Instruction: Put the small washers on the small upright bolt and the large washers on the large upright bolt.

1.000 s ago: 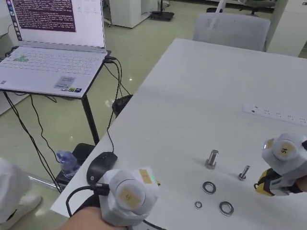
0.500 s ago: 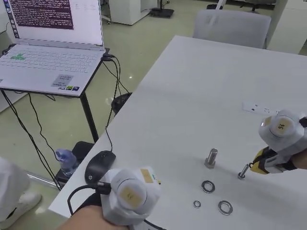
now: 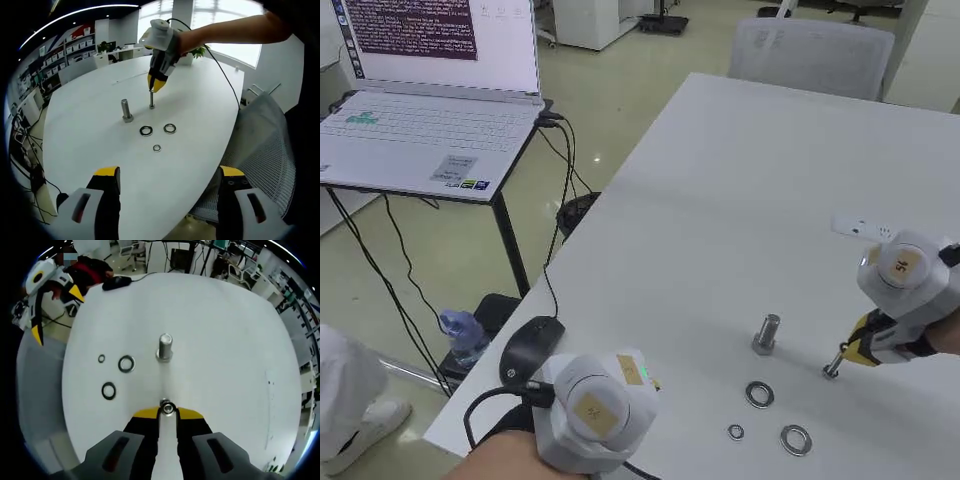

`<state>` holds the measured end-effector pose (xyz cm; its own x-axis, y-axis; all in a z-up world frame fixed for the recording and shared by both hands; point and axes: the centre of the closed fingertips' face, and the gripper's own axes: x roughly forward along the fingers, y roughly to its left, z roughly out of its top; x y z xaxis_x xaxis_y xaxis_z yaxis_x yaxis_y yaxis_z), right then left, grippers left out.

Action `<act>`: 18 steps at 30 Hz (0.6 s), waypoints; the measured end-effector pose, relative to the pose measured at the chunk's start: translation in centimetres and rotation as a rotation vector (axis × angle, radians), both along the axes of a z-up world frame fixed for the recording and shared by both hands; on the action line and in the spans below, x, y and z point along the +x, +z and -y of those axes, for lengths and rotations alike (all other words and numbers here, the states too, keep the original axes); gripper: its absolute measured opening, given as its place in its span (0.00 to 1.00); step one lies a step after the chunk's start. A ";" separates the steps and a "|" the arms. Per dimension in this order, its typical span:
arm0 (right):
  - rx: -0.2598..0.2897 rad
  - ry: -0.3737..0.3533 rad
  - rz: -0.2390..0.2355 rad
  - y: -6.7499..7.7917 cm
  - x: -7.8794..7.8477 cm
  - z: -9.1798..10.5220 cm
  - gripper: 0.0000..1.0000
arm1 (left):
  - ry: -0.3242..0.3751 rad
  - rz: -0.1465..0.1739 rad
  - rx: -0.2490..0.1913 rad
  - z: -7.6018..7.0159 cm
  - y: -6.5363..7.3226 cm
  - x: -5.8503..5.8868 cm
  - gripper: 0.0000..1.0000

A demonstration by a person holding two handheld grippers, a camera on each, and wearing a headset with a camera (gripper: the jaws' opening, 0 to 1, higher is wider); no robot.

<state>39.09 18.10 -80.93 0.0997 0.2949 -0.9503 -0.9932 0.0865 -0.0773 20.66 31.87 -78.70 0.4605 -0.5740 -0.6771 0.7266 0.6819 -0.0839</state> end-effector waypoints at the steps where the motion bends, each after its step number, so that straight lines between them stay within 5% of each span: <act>1: -0.001 0.002 -0.001 0.0 0.0 0.0 0.13 | 0.000 -0.001 0.000 0.0 0.0 0.0 0.79; 18: -0.045 0.035 -0.016 -2.4 0.2 -0.2 0.13 | 0.003 -0.010 0.000 -0.2 -0.4 -0.1 0.77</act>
